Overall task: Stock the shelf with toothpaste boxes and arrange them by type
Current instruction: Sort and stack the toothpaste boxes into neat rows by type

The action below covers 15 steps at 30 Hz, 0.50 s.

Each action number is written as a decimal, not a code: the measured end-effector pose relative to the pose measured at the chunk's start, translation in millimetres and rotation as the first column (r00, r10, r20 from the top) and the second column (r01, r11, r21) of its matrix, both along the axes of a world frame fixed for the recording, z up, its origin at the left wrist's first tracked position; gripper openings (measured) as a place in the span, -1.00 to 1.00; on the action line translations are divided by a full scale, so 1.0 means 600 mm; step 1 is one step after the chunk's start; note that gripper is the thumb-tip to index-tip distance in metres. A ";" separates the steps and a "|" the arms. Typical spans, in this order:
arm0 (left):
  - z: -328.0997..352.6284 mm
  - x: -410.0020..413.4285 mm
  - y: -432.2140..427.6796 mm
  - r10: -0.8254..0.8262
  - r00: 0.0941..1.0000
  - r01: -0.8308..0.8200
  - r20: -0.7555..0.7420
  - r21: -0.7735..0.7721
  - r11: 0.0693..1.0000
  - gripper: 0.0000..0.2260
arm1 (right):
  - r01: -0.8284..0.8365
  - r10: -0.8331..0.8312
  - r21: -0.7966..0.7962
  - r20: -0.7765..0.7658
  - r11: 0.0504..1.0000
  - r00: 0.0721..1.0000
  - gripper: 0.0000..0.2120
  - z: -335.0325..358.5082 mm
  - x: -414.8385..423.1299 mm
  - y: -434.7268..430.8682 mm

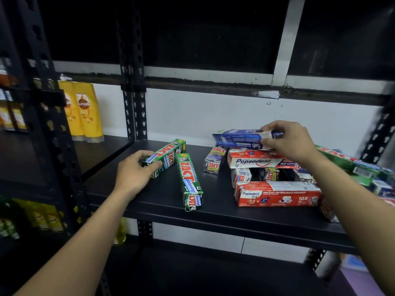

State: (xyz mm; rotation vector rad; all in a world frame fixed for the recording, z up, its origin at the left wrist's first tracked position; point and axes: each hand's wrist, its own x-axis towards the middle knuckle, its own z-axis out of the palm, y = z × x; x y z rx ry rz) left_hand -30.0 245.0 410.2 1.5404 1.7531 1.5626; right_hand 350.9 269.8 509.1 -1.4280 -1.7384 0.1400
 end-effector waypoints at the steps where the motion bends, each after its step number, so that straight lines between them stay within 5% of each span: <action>1: -0.001 0.000 0.001 -0.001 1.000 0.001 0.003 -0.001 1.000 -0.75 | 0.032 -0.036 0.048 0.075 0.998 0.997 -0.78 0.000 -0.002 0.004; 4: -0.001 0.000 0.002 -0.004 1.000 0.003 0.011 0.004 1.000 -0.76 | 0.111 -0.145 0.147 0.245 0.983 0.959 -0.84 -0.003 -0.009 0.012; 8: 0.001 0.002 0.002 0.003 1.000 -0.003 0.014 -0.003 1.000 -0.78 | 0.150 -0.211 0.228 0.273 0.962 0.939 -0.82 -0.009 -0.024 0.006; 13: -0.001 -0.003 0.008 0.092 0.995 -0.093 0.041 0.011 0.996 -0.80 | -0.078 0.018 0.170 0.328 0.982 0.945 -0.82 -0.027 -0.122 -0.037; 15: -0.004 -0.007 0.013 0.171 0.984 -0.171 -0.056 -0.007 0.985 -0.74 | -0.213 0.182 0.082 0.281 0.974 0.942 -0.82 -0.039 -0.167 -0.060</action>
